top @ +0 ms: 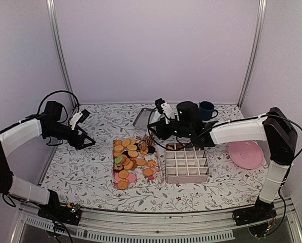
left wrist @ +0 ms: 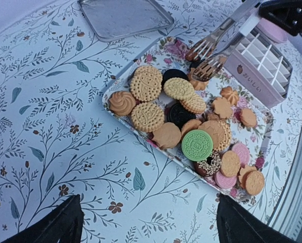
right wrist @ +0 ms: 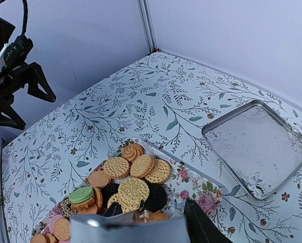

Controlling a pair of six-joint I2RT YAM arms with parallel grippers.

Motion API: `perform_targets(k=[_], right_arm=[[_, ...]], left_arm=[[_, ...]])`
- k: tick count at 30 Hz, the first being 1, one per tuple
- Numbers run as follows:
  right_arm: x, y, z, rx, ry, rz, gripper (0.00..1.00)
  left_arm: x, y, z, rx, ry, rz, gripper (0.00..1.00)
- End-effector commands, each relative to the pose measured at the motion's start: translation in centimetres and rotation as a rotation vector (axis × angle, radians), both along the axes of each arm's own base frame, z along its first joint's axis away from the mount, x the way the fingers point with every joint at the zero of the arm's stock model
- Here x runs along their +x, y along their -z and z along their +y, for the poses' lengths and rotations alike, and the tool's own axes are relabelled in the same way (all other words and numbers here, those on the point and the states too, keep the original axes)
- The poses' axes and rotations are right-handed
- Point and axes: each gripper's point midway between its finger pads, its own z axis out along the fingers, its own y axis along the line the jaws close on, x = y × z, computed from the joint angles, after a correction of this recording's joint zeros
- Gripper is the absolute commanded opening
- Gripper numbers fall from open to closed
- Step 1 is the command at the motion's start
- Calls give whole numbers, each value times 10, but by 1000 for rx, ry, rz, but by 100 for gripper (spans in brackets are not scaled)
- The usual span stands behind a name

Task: Pack the cookies
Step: Pick up the fake cookies from the plate.

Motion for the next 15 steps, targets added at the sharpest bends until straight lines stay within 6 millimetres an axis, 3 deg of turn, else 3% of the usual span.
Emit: perform_targets(k=[1,9,15], right_arm=[[-6,2,13,21,-23,-15,41],[-16,16,15,-6,-26,2,40],[-27,13,15,-37,-11,-31,39]], left_arm=[[0,-7,-1,-24,6,-23,92],[-1,-6,-2,-33,7,-18,92],[-1,-5,-3,-39,5,-16,92]])
